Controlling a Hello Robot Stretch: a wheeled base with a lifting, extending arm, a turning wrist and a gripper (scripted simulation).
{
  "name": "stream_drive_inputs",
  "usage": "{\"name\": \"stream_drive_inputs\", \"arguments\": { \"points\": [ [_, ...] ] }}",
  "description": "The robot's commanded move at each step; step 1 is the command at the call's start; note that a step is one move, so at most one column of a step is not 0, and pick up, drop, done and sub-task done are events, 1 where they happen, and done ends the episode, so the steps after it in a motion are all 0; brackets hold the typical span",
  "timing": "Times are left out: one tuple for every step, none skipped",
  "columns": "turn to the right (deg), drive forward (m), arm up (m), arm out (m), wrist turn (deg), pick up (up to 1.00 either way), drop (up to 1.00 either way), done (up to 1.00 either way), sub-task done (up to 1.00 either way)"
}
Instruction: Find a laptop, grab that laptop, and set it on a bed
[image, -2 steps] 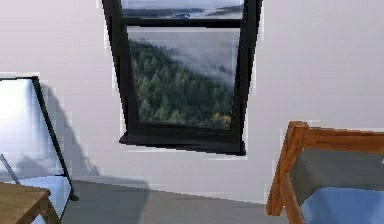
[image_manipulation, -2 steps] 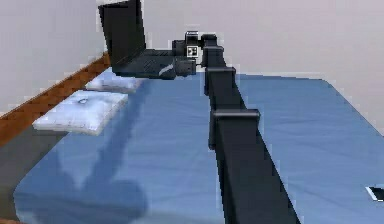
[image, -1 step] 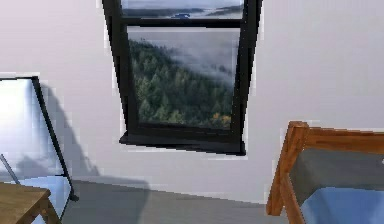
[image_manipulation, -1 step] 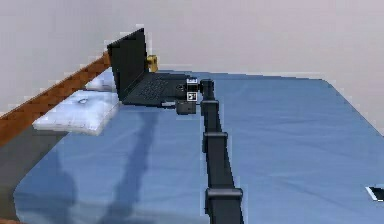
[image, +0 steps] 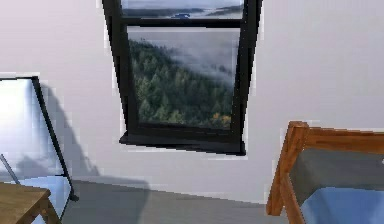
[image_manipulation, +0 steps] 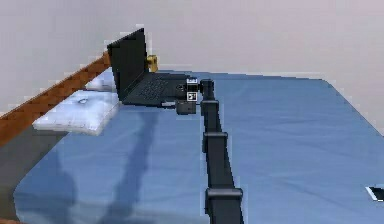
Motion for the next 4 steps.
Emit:
{"name": "stream_drive_inputs", "arguments": {
  "points": [
    [0.0,0.0,0.0,0.0,0.0,0.0,1.0,0.0,0.0],
    [0.0,0.0,0.1,0.0,0.0,0.0,0.0,0.0,0.0],
    [0.0,0.0,0.0,-0.08,0.0,0.0,0.0,0.0,0.0],
    [0.0,0.0,0.0,0.0,0.0,0.0,0.0,1.0,0.0]
  ]
}}
